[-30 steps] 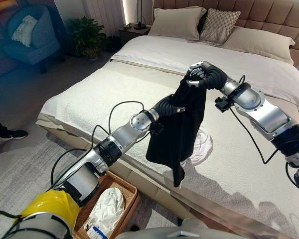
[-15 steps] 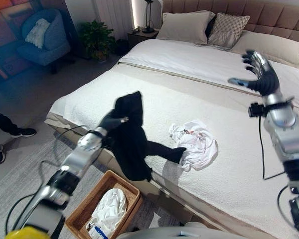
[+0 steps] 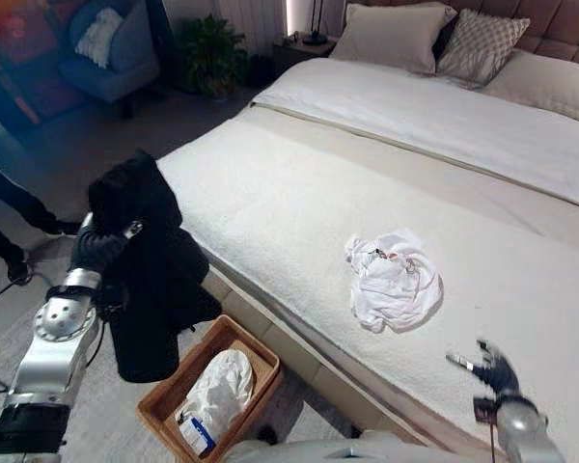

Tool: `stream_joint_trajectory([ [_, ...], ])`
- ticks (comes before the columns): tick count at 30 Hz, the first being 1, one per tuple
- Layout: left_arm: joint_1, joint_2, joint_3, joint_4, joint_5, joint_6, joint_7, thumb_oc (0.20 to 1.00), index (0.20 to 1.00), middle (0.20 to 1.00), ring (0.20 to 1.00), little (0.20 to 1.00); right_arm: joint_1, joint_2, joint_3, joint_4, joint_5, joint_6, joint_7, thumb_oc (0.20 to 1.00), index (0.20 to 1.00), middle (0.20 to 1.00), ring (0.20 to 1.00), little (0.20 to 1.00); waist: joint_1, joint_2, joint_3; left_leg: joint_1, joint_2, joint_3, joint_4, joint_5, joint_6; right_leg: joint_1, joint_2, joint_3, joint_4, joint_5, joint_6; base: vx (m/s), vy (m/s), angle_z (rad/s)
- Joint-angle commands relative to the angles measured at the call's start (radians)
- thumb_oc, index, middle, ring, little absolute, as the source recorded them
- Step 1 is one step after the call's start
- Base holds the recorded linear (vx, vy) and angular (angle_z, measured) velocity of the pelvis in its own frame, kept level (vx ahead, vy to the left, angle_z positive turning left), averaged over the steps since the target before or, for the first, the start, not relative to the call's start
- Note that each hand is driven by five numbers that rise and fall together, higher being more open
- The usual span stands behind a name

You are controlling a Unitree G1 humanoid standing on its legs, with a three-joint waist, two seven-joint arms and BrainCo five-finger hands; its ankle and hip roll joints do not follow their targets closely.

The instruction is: Pick up clothes into the bucket

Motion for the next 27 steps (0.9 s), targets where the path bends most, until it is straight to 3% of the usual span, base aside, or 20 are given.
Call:
stream_joint_trajectory([
  [1,-0.028,0.054,0.080,-0.037,0.057,-0.084,0.047,0.200,0.200,0.200,0.200,0.200,-0.071,-0.032,0.040,-0.018,-0.034,-0.038,0.002,1.000,1.000,1.000,1.000,1.000,-0.025,-0.027,-0.022,-0.115,-0.032,0.011,0.151,-0.085,0.006,-0.039,-0.024,-0.014,0.163,-0.113,0.024,-0.09,0.021,-0.05],
  [9,-0.007,-0.012,0.044,0.096,0.142,-0.072,0.076,0.200,0.200,0.200,0.200,0.200,-0.080,-0.021,0.078,0.155,-0.047,-0.037,-0.004,1.000,1.000,1.000,1.000,1.000,-0.029,-0.046,0.055,-0.207,-0.038,0.018,0.207,-0.086,0.012,-0.131,-0.026,0.011,0.194,-0.096,0.030,-0.09,0.026,-0.08],
  [16,-0.104,-0.096,-0.029,0.325,0.215,-0.062,0.200,0.200,0.200,0.200,0.200,0.200,-0.128,-0.031,0.091,0.220,-0.010,-0.053,-0.057,1.000,1.000,1.000,1.000,1.000,-0.038,-0.064,0.145,-0.336,-0.037,0.020,0.282,-0.083,0.020,-0.261,-0.033,0.038,0.265,-0.087,0.028,-0.08,0.038,-0.05],
  [22,-0.167,-0.089,-0.058,0.418,0.277,-0.050,0.315,0.200,0.200,0.200,0.200,0.200,-0.147,-0.036,0.122,0.199,-0.004,-0.071,-0.092,1.000,1.000,1.000,1.000,1.000,-0.043,-0.083,0.199,-0.426,-0.036,0.023,0.346,-0.088,0.026,-0.342,-0.039,0.047,0.305,-0.085,0.024,-0.06,0.025,-0.03],
  [27,-0.279,-0.018,-0.103,0.545,0.323,-0.029,0.414,0.200,0.200,0.200,0.200,0.200,-0.177,-0.036,0.175,0.133,0.035,-0.109,-0.134,1.000,1.000,1.000,1.000,1.000,-0.055,-0.114,0.290,-0.561,-0.029,0.028,0.456,-0.110,0.034,-0.466,-0.035,0.068,0.373,-0.087,0.019,-0.08,0.025,-0.08],
])
